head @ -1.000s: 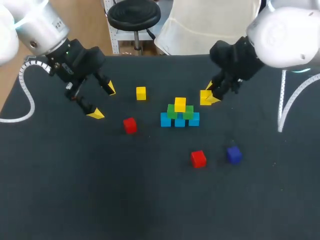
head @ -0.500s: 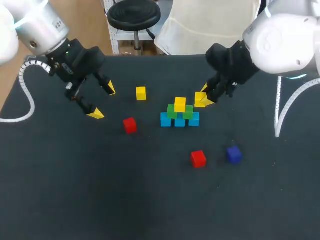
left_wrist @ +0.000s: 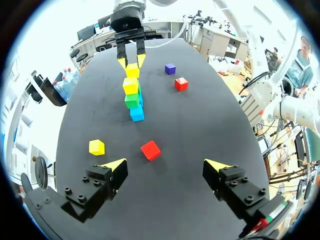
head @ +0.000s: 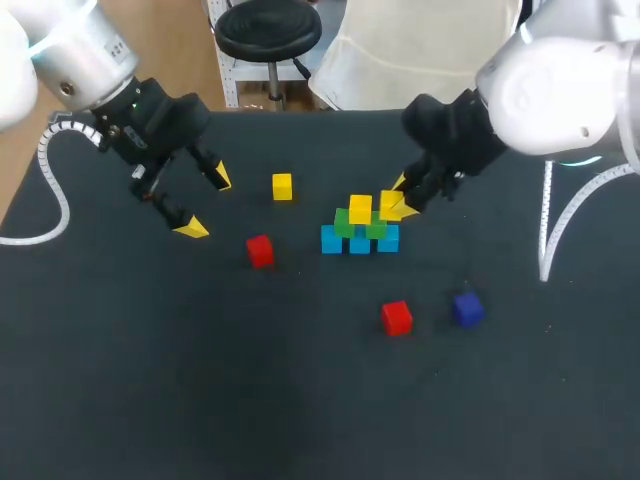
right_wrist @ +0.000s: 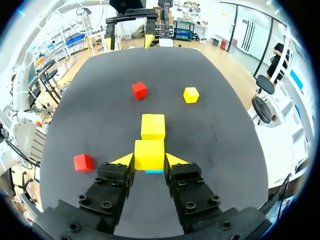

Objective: Place the blue cubes, place green cubes on the blue cubes, place the yellow cubes on the green cubes, then place the red cubes on the yellow cubes, and place purple cube on the red cubes.

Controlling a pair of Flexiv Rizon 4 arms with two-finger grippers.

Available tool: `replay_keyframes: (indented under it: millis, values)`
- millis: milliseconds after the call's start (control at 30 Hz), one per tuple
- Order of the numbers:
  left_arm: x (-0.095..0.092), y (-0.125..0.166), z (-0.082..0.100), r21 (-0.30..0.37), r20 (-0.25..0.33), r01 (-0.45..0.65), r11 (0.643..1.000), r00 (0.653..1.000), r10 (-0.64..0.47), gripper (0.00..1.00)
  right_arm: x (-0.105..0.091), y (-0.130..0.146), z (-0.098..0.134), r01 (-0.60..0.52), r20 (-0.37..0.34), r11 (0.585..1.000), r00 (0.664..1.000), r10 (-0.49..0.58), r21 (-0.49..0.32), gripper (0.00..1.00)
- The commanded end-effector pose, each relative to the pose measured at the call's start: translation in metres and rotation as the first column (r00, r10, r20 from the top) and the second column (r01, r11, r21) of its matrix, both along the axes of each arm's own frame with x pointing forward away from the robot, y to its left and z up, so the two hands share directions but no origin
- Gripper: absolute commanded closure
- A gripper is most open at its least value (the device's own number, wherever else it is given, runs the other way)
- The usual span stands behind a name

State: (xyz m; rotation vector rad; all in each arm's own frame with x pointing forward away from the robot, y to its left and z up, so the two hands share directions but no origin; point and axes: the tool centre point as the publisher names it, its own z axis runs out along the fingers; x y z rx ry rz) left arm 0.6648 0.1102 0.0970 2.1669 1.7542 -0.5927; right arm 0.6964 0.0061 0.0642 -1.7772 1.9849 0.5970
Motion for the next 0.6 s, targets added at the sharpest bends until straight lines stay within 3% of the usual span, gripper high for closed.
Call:
replay_keyframes:
  millis: [33, 600]
  values:
    - [0.0002, 0.0008, -0.0006, -0.001, 0.001, 0.002, 1.0, 1.0, -0.002, 0.0, 0.004, 0.0033, -0.0021, -0.005, -0.008, 1.0, 1.0, 0.005, -0.007, 1.0]
    - [0.0002, 0.0008, -0.0006, -0.001, 0.001, 0.002, 1.0, 1.0, -0.002, 0.0, 0.0049, 0.0055, -0.0073, -0.01, -0.016, 0.999, 1.0, 0.009, -0.034, 1.0]
